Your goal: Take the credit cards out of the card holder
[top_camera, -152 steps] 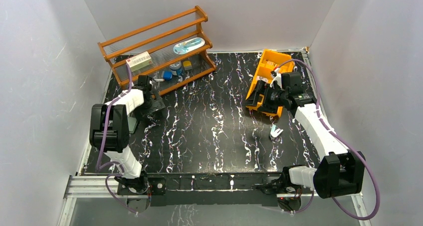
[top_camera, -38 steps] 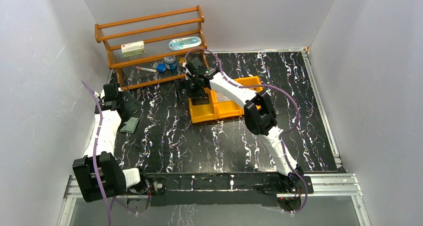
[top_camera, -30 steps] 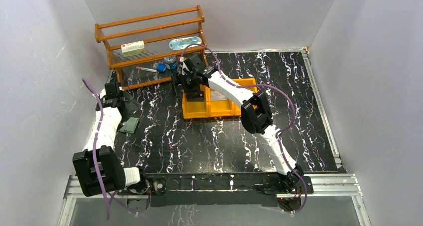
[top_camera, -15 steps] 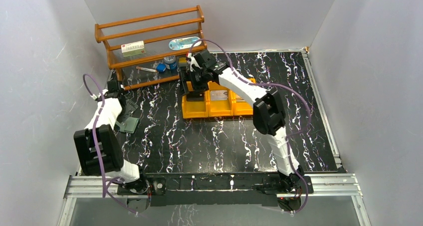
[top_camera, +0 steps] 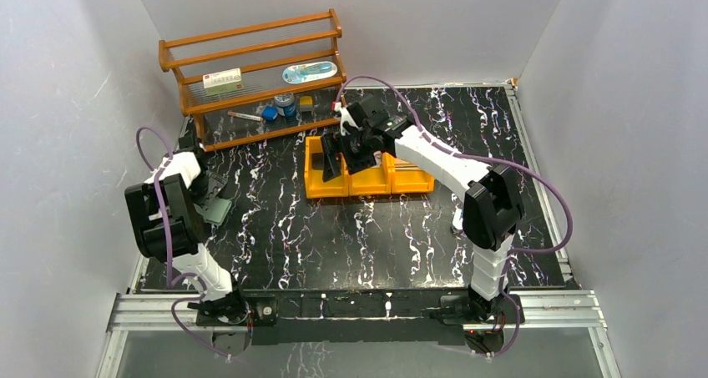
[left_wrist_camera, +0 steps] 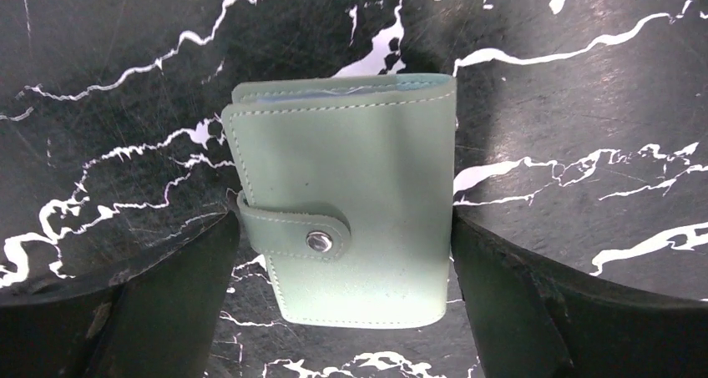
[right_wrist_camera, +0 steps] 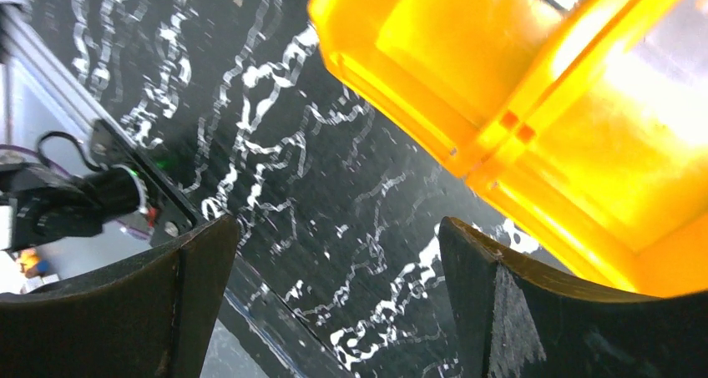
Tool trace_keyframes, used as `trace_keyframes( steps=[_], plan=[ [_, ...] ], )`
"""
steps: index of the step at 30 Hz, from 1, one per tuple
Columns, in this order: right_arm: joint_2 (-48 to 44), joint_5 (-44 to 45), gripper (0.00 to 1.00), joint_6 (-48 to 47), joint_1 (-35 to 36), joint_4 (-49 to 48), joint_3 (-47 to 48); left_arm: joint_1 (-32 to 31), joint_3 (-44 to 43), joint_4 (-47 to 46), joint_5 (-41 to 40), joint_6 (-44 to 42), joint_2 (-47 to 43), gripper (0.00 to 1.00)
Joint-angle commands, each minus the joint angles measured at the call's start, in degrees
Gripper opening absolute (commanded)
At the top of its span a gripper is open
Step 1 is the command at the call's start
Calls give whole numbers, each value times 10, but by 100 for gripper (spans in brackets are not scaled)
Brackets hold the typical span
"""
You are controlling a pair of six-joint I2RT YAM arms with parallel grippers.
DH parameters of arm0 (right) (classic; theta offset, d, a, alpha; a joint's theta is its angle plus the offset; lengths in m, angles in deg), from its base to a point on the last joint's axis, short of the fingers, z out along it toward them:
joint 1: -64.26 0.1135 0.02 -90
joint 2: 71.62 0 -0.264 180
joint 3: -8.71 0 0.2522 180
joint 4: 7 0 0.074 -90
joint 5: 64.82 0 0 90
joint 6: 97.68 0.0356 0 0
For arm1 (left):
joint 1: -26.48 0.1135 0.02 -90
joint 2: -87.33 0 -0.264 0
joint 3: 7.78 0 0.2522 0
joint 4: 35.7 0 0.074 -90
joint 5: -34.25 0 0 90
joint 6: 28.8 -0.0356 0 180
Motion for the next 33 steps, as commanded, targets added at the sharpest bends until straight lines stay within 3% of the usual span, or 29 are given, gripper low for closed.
trace_keyframes(
  steps=[1, 6, 16, 19, 24, 29, 33],
  plan=[
    [-43, 27, 98, -4, 1, 5, -46, 1, 36, 15, 34, 0, -35, 95],
    [-79, 79, 98, 12, 1, -6, -97, -5, 90, -2, 131, -46, -92, 90],
    [-172, 121, 98, 88, 1, -75, -229, -121, 204, -23, 180, -53, -235, 73],
    [-198, 124, 98, 103, 1, -88, -260, -143, 230, -21, 199, -48, -268, 73],
    [-206, 123, 98, 114, 1, -103, -286, -150, 200, 1, 91, -59, -321, 97],
    [-188, 102, 98, 113, 2, -88, -262, -146, 84, 53, -83, -75, -256, 98],
    [-190, 106, 99, 107, 1, -91, -258, -105, 18, 54, -108, -87, -171, 98]
  ],
)
